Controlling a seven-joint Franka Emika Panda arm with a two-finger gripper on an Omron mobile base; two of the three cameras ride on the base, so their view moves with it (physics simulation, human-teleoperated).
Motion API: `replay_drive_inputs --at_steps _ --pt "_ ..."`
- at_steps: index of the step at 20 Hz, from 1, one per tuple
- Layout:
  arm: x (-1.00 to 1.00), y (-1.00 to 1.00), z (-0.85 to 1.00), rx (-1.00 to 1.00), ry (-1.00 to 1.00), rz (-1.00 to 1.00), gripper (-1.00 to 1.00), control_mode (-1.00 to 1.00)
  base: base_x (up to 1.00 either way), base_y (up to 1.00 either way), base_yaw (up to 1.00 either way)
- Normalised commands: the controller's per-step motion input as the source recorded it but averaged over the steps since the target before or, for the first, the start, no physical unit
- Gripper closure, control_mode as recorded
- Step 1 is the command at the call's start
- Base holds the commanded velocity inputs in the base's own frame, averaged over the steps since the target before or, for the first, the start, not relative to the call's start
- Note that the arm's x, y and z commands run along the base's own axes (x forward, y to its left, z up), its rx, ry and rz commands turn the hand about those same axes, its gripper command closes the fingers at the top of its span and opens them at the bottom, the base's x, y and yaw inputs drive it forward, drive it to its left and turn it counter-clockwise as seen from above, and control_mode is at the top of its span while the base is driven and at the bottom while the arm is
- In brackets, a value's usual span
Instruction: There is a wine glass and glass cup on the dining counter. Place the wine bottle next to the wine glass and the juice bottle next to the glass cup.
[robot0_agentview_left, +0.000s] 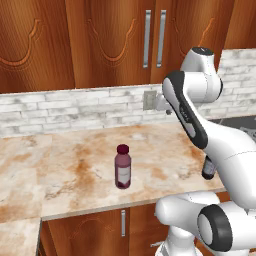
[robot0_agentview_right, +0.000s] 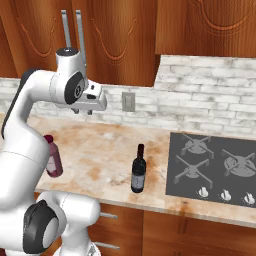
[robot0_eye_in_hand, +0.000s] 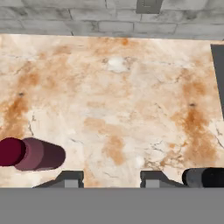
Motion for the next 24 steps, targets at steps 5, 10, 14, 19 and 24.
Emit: replay_drive_inputs --at_steps 5,10,14,19,24 --pt "-0.1 0.01 0.0 0.0 -0.03 0.02 -1.0 -1.0 0.0 0.0 0.0" --pt "-0.31 0.02 -0.01 0.01 -0.15 0.03 -1.0 -1.0 0.0 0.0 0.0" --pt "-0.38 0.0 -0.01 0.0 -0.17 0.0 -1.0 -1.0 0.0 0.0 0.0" --pt "-0.31 0.0 0.0 0.0 -0.05 -0.16 -1.0 -1.0 0.0 0.0 0.0" --pt "-0.24 -0.02 0.0 0.0 0.0 -0.3 -1.0 -1.0 0.0 0.0 0.0"
